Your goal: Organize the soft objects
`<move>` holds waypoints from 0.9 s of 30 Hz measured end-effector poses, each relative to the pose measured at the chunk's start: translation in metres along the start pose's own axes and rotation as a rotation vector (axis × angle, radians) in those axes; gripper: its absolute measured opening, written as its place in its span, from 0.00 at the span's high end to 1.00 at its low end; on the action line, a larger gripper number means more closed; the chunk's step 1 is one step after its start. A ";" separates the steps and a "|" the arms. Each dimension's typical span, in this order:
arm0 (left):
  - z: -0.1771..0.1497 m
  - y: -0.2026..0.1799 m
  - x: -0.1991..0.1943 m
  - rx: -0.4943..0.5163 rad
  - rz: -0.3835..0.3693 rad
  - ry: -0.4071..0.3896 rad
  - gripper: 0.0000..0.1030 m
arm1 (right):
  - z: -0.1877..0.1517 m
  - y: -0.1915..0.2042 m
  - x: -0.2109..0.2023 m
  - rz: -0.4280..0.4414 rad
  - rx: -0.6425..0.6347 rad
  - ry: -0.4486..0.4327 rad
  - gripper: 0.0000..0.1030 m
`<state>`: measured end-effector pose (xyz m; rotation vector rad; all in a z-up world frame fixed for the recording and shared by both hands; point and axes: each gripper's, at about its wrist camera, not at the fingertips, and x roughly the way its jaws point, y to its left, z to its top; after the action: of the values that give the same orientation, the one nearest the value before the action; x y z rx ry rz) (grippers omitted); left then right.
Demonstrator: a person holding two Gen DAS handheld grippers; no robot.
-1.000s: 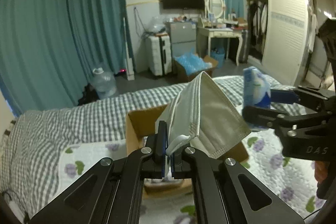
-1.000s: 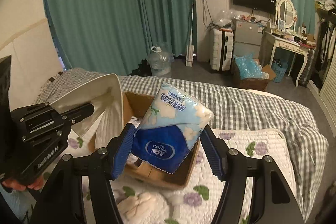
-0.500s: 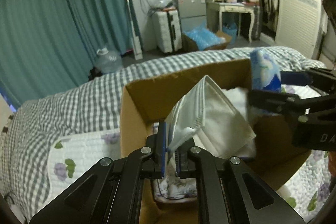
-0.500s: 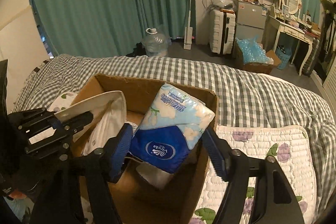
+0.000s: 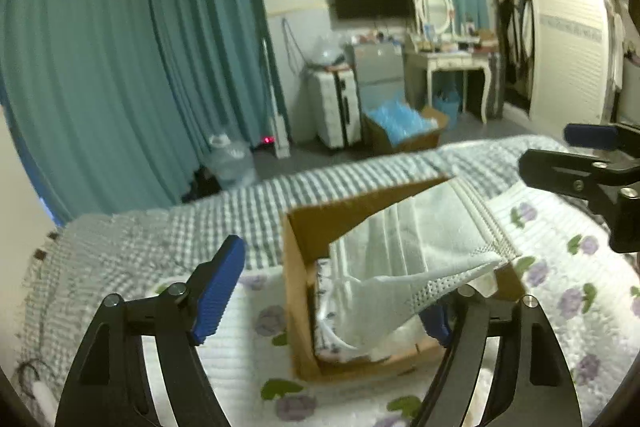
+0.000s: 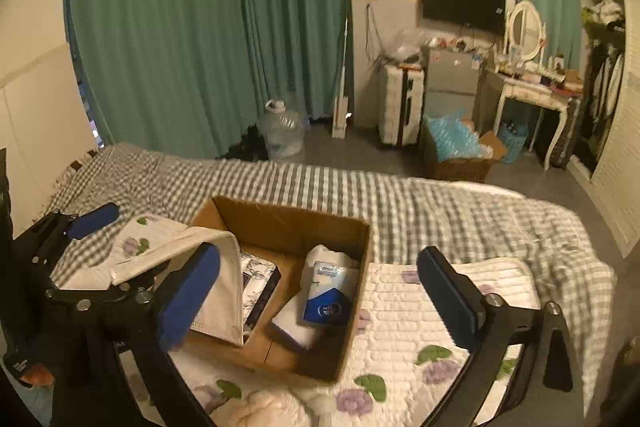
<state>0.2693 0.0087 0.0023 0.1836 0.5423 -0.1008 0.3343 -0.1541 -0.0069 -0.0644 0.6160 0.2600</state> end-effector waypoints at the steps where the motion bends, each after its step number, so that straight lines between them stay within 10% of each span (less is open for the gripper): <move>1: 0.002 0.003 -0.011 -0.003 0.006 -0.016 0.11 | 0.002 0.003 -0.020 -0.011 -0.010 -0.021 0.00; 8: 0.012 0.011 -0.097 0.004 0.034 -0.134 0.00 | 0.005 0.022 -0.117 -0.060 -0.034 -0.094 0.00; 14: 0.014 0.008 -0.098 -0.007 0.022 -0.111 0.00 | -0.009 0.033 -0.151 -0.064 -0.055 -0.106 0.00; 27: 0.005 -0.012 0.033 -0.031 0.013 0.072 0.00 | -0.031 0.002 -0.042 -0.055 -0.006 0.055 0.00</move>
<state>0.2978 -0.0055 -0.0123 0.1612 0.6140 -0.0736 0.2831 -0.1656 -0.0081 -0.0941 0.6675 0.2071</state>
